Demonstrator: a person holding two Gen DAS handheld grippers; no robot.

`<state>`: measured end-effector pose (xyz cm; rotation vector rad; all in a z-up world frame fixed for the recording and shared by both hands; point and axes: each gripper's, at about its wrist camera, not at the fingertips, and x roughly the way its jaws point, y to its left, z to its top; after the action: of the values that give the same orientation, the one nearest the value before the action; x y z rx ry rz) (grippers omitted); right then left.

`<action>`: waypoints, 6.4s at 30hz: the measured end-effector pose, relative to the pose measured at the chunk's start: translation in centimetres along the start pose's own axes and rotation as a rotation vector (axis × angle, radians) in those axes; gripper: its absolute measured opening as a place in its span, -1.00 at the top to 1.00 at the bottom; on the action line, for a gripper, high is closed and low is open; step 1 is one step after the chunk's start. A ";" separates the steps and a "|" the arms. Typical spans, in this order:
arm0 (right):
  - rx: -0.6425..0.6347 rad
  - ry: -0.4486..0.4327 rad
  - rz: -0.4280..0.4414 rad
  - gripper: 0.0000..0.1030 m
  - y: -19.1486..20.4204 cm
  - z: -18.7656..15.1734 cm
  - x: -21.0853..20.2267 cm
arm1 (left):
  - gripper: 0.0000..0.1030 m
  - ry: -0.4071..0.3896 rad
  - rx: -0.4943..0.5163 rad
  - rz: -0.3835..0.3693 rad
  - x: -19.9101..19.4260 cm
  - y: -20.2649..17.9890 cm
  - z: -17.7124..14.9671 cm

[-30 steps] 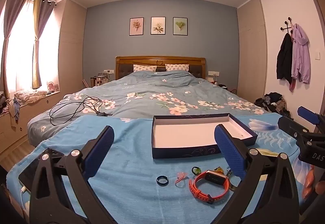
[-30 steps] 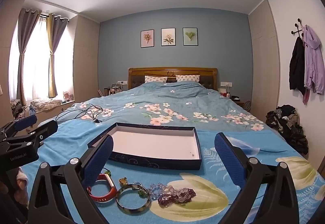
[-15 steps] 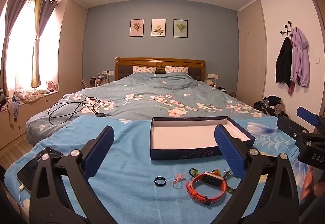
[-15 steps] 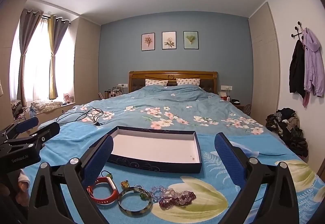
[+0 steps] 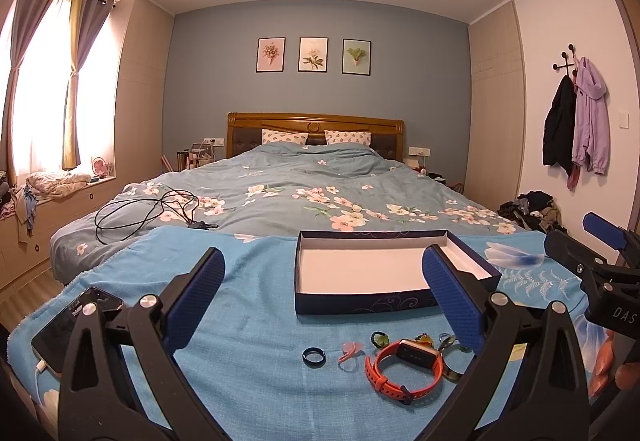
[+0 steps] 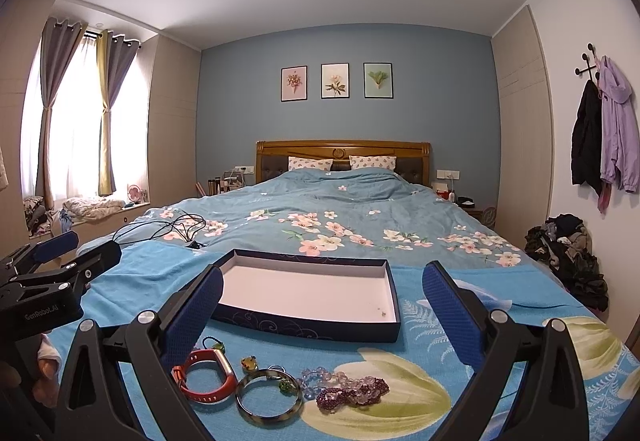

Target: Organize jewelry

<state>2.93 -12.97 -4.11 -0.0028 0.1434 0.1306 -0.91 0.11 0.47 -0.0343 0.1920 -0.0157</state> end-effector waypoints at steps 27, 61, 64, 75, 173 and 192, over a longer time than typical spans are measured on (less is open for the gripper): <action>0.002 -0.010 0.000 -0.87 0.0 0.2 -0.3 | -0.89 0.004 -0.007 -0.010 0.0 -0.1 -0.5; 0.004 -0.009 0.008 -0.87 0.2 0.2 -0.3 | -0.89 0.009 -0.011 -0.014 0.2 -0.3 -0.6; 0.005 -0.008 0.009 -0.87 0.2 0.1 -0.3 | -0.89 0.009 -0.012 -0.015 0.1 -0.3 -0.6; 0.013 0.009 0.015 -0.87 -0.1 0.0 0.1 | -0.89 0.027 -0.011 -0.025 0.2 -0.1 -1.1; -0.023 0.760 0.315 0.90 -1.1 -6.9 7.2 | 0.74 0.718 0.182 -0.467 13.0 -2.1 -7.2; 0.106 0.595 0.287 0.89 -5.3 0.1 15.7 | 0.80 0.574 0.012 -0.399 18.5 0.1 0.4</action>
<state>19.04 -16.24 -6.27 0.0859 0.7457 0.4076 17.30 -0.09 -2.66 -0.0555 0.7569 -0.4274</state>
